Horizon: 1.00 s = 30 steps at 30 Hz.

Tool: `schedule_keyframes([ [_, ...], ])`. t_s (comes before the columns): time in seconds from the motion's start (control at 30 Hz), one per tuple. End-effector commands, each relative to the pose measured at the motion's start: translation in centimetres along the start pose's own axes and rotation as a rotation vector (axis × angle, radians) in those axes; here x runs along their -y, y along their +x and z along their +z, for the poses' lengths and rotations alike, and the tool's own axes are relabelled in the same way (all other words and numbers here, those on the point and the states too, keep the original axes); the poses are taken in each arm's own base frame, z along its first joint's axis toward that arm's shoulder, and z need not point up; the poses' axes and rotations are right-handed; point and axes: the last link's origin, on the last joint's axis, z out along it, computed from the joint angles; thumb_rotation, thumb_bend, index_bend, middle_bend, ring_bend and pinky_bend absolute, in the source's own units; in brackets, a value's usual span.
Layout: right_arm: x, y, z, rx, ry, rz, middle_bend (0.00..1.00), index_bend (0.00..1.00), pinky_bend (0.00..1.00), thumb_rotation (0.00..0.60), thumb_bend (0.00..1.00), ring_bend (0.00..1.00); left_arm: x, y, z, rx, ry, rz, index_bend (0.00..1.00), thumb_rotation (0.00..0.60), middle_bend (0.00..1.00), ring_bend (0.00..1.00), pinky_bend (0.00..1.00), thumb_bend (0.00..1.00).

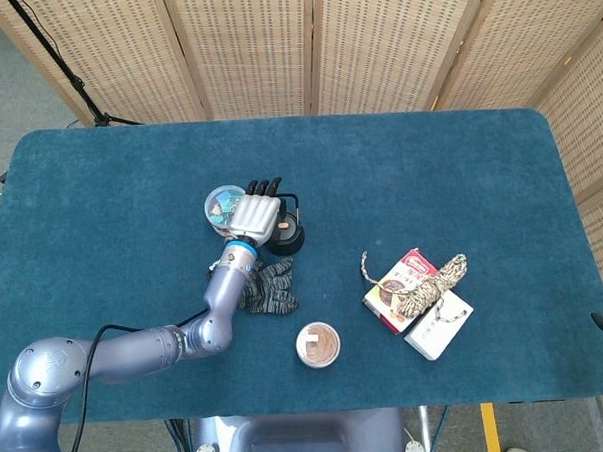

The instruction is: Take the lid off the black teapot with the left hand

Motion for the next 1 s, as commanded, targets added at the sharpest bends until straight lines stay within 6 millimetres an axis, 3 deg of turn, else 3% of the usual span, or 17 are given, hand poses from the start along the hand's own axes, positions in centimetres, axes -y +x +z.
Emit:
schedule_keyframes([
  [0.03, 0.0, 0.0, 0.0, 0.0, -0.001, 0.002, 0.0, 0.05, 0.0, 0.6, 0.0, 0.0, -0.1, -0.1, 0.1, 0.001, 0.001, 0.001, 0.44, 0.6, 0.0, 0.0, 0.0, 0.37],
  [0.47, -0.2, 0.1, 0.1, 0.002, -0.004, 0.008, 0.0, 0.06, 0.0, 0.6, 0.0, 0.0, -0.5, -0.7, 0.5, -0.004, 0.012, 0.012, 0.47, 0.6, 0.0, 0.0, 0.0, 0.38],
  [1.0, -0.2, 0.1, 0.1, 0.004, -0.002, 0.013, 0.0, 0.06, 0.0, 0.6, 0.0, 0.0, -0.7, -1.1, 0.8, -0.012, 0.032, 0.02, 0.58, 0.6, 0.0, 0.0, 0.0, 0.39],
])
